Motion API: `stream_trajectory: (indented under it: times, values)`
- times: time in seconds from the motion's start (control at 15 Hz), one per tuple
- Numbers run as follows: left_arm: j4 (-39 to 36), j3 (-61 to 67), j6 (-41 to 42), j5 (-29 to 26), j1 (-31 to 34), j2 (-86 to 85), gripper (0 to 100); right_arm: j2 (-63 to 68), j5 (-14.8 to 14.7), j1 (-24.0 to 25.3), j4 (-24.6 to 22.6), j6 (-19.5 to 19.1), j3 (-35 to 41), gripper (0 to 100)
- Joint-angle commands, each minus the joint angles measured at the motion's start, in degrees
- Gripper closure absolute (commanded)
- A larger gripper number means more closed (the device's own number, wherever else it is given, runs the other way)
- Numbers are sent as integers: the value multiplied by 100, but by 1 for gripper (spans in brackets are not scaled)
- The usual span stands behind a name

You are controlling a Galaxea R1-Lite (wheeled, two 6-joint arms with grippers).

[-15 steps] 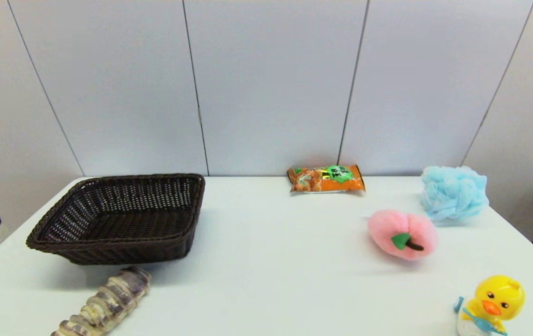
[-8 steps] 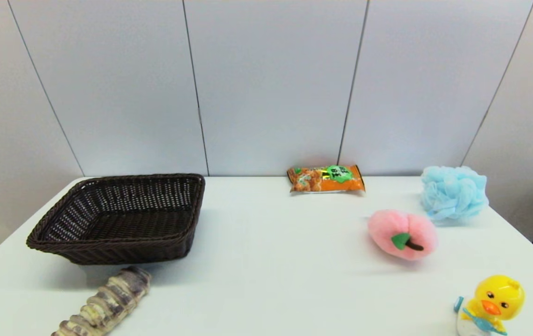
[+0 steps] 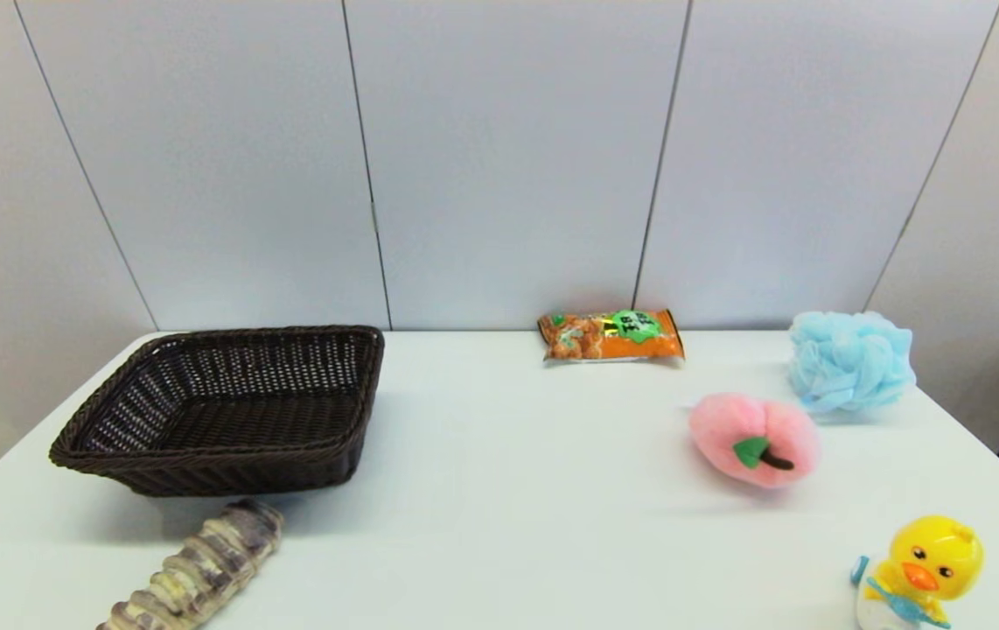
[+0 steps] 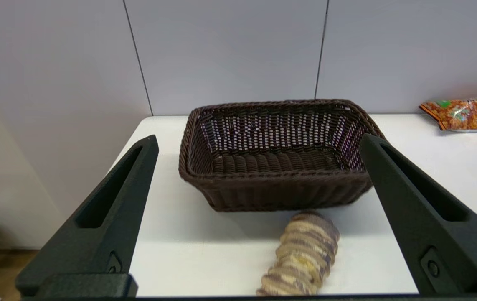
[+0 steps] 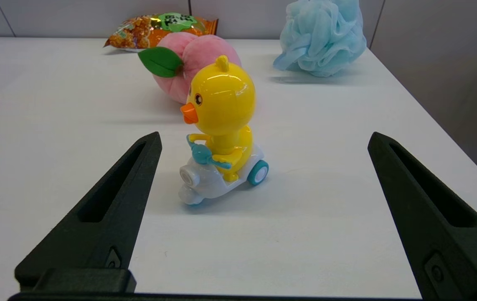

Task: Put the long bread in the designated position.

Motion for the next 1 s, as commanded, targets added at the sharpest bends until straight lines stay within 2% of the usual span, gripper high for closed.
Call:
stream_trajectory:
  times: [0.07, 0.4, 0.53, 0.87, 1.0]
  values:
    - [0, 975, 23, -332, -53, -1339, 0, 0, 2, 1, 0, 7, 0, 0]
    - [-238, 2285, 392, -359, -53, -2050, 0, 0, 2, 1, 0, -2, 0, 0]
    - [272, 2285, 366, -394, -53, -2050, 0, 0, 2, 1, 0, -2, 0, 0]
    - [263, 2285, -56, -359, -62, -2050, 0, 0, 2, 1, 0, -2, 0, 0]
    - [255, 2285, -276, -165, -62, -2050, 0, 0, 2, 1, 0, -2, 0, 0]
